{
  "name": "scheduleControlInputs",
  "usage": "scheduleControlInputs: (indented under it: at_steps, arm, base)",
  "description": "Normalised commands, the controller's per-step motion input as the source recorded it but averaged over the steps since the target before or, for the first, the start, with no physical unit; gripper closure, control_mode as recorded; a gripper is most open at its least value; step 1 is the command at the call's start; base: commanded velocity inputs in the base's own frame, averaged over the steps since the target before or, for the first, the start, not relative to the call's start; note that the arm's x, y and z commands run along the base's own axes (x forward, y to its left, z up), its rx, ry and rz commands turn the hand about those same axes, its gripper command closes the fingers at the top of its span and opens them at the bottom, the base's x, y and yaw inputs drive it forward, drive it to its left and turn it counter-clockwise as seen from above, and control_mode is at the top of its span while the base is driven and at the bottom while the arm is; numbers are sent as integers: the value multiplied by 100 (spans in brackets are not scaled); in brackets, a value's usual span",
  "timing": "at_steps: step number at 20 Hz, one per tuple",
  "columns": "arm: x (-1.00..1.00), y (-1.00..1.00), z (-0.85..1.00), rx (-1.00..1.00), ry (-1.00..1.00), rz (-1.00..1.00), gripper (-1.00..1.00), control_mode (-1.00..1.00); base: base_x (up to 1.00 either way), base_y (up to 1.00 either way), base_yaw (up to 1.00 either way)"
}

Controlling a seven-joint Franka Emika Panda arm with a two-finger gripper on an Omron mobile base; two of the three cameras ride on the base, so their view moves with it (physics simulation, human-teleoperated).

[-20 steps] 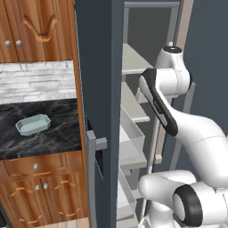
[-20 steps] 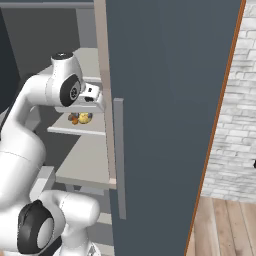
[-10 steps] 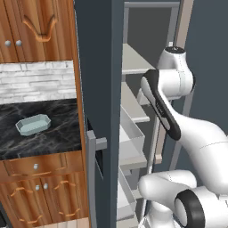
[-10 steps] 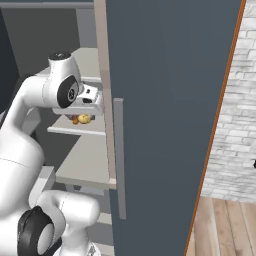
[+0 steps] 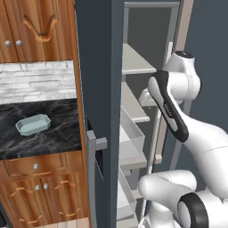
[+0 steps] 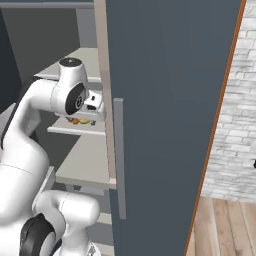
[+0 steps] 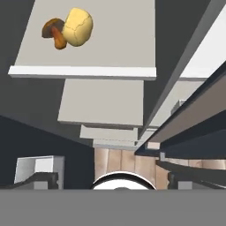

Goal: Take the mushroom and potato out of the freezer and place them in the tupperware container on the counter. Then put the tupperware containing the vegetables back in the freezer.

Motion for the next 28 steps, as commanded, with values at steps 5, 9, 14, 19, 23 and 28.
scheduleControlInputs:
  at_steps: [5, 9, 14, 19, 23, 28]
  arm:
    - [1, 0, -19, 18, 0, 0, -100, -100]
    - [16, 4, -18, 15, -1, -2, -100, -100]
    - [32, 12, -17, 9, -10, -5, -100, -100]
    - [45, 27, -8, 6, -9, -5, -100, -100]
    - [53, 36, -10, 5, -1, -4, -100, -100]
    - [68, 26, -18, 8, 1, -1, -100, -100]
  base:
    - [0, 0, 0]
    - [0, 0, 0]
    - [0, 0, 0]
    - [0, 0, 0]
    - [0, 0, 0]
    - [0, 0, 0]
